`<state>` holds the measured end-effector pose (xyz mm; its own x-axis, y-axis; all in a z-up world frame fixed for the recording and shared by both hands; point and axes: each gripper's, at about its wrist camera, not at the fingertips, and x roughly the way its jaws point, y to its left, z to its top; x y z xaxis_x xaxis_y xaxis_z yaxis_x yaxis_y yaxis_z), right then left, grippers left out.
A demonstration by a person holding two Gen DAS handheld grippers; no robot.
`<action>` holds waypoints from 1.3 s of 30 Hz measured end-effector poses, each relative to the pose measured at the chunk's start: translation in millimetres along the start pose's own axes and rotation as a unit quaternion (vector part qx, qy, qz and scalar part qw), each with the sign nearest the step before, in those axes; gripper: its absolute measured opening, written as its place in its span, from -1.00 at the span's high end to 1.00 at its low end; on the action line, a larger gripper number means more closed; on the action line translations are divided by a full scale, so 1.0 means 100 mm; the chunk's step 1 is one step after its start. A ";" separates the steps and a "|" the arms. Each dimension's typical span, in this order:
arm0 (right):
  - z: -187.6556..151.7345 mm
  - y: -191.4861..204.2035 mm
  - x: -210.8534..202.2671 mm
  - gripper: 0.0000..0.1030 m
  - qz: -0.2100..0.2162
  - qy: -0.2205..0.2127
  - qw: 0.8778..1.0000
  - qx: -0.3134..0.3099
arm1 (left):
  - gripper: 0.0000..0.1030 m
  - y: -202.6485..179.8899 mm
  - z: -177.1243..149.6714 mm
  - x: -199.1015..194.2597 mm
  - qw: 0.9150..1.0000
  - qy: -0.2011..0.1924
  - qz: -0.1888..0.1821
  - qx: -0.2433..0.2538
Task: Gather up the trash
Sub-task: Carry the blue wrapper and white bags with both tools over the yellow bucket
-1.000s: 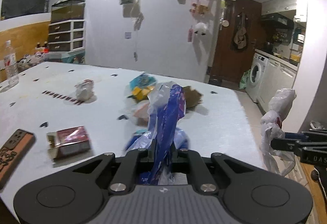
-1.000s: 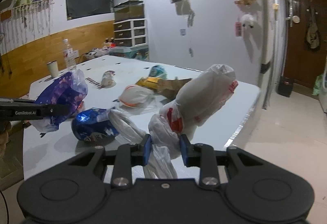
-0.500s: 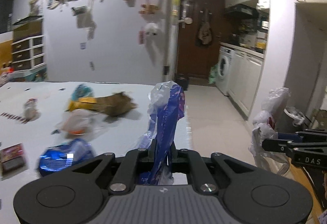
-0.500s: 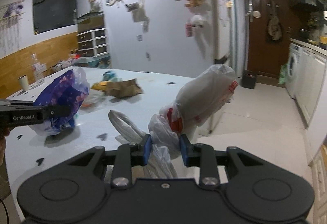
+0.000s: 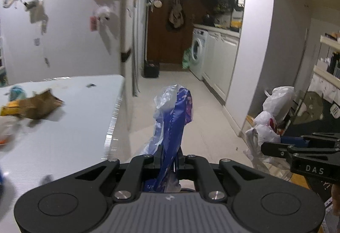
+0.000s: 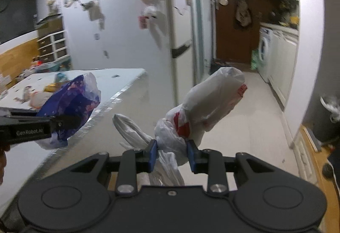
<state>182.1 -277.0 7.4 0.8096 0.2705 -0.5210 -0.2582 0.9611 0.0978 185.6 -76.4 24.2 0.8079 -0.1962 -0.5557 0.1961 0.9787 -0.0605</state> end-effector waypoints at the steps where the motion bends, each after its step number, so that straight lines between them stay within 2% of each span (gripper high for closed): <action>1: -0.01 -0.07 0.07 0.40 -0.007 0.005 1.000 0.009 | 0.81 -0.05 0.01 0.10 1.000 0.006 -0.003 0.002; 8: -0.20 -0.38 0.55 0.40 -0.043 0.047 0.997 0.048 | 0.81 -0.24 0.02 0.81 0.999 0.044 -0.011 -0.002; 13: -0.52 -0.51 1.09 0.39 -0.053 0.092 0.991 0.087 | 0.81 -0.26 -0.29 1.45 0.995 0.098 -0.005 -0.023; 20: -1.11 -0.60 1.77 0.40 -0.049 0.178 0.980 0.076 | 0.81 -0.14 -0.73 2.26 0.985 0.170 0.012 -0.028; 25: -1.38 -0.63 2.15 0.39 -0.038 0.225 0.972 0.055 | 0.81 -0.09 -1.02 2.71 0.977 0.210 0.012 -0.036; 34: -1.82 -0.62 2.72 0.39 -0.016 0.309 0.951 0.016 | 0.81 0.06 -1.48 3.30 0.958 0.284 0.014 -0.049; 39: -1.88 -0.68 2.93 0.39 -0.004 0.327 0.945 0.014 | 0.81 0.06 -1.64 3.56 0.947 0.315 0.002 -0.061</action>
<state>337.6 -274.0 -311.1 0.3094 0.1804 -0.9337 -0.2330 0.9663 0.1095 383.0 -130.7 -310.1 0.3093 -0.1548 -0.9383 0.0968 0.9867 -0.1309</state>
